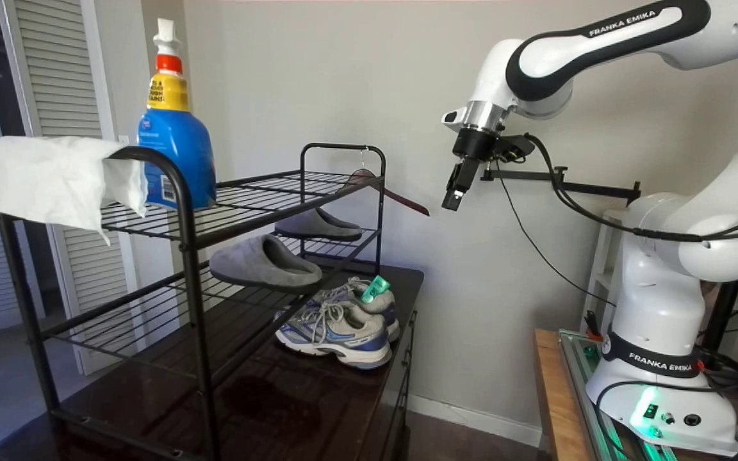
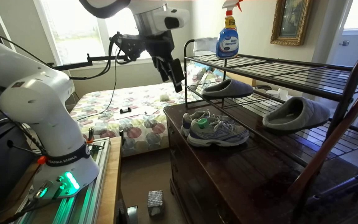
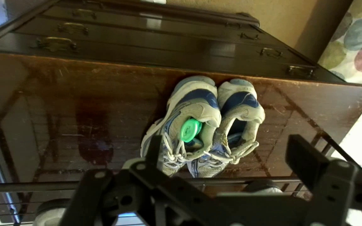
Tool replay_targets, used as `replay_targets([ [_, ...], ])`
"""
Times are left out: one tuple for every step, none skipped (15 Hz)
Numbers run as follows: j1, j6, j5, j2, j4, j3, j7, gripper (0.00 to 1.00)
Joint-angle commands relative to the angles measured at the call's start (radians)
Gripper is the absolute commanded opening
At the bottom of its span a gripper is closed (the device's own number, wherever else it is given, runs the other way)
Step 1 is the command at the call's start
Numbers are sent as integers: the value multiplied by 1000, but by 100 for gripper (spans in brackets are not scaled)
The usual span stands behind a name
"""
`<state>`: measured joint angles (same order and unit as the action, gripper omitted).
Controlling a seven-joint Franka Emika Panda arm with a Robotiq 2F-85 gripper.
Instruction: Move the bed slippers to the top shelf of the shoe rack
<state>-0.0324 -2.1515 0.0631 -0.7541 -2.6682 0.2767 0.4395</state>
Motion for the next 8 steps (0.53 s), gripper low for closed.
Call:
replay_targets([
  [-11, -213, 42, -26, -112, -51, -42, 100],
  [-10, -201, 0, -10, -115, -76, -35, 100],
  [-11, -160, 16, 0, -77, -39, -18, 100],
  [-14, -174, 13, -1, -92, -55, -20, 100],
  [-15, -178, 11, -1, -99, -65, -22, 100],
  [-16, -179, 11, -1, -101, -70, -22, 100],
  [-16, -180, 11, -1, -101, -70, -22, 100],
  [-15, -181, 11, -1, -101, -70, -23, 100],
])
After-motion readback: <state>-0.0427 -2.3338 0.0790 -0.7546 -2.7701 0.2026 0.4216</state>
